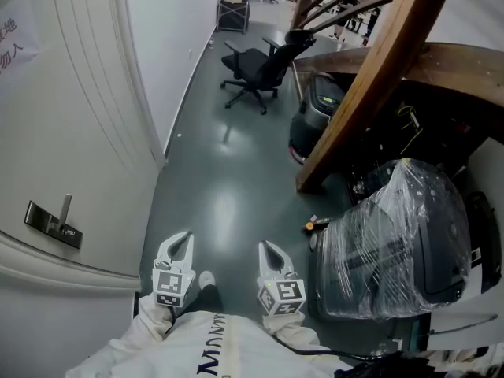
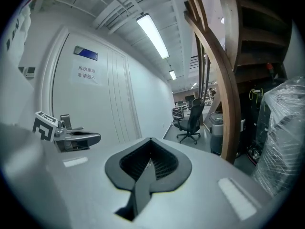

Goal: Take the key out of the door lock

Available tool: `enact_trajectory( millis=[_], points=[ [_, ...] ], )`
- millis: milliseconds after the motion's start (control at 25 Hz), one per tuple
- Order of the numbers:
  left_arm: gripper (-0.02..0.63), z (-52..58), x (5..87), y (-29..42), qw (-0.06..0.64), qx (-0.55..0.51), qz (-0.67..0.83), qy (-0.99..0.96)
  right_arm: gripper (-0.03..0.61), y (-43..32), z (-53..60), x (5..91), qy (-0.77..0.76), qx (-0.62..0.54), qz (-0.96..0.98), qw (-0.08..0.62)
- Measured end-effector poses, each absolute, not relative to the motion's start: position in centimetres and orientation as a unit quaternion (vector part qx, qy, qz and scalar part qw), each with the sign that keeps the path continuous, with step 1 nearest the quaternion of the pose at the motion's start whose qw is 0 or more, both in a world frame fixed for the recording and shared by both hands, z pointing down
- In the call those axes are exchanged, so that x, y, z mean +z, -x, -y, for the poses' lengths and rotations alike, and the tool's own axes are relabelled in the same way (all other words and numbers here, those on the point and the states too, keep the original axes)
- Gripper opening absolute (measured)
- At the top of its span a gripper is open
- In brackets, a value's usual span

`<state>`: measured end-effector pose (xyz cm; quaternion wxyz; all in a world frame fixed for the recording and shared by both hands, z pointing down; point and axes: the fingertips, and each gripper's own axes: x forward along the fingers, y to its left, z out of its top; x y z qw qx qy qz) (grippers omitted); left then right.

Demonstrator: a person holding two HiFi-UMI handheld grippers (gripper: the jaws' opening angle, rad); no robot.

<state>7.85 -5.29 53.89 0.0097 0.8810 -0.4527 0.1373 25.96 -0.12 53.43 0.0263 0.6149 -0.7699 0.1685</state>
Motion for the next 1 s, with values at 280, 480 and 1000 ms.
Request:
enact_trajectory(
  millis=[280, 480, 1000],
  points=[
    [0.000, 12.6, 53.3, -5.4, 0.011, 0.136, 0.466, -0.874, 0.000, -23.4, 8.4, 52.6, -0.600, 0.163, 0.783, 0.036],
    [0.000, 16.0, 53.2, -3.8, 0.015, 0.132, 0.472, -0.871, 0.000, -21.6, 12.5, 52.5, -0.591, 0.164, 0.789, 0.043],
    [0.000, 21.0, 53.3, -1.8, 0.020, 0.140, 0.507, -0.850, 0.000, -19.2, 20.3, 51.7, -0.547, 0.158, 0.821, 0.049]
  ],
)
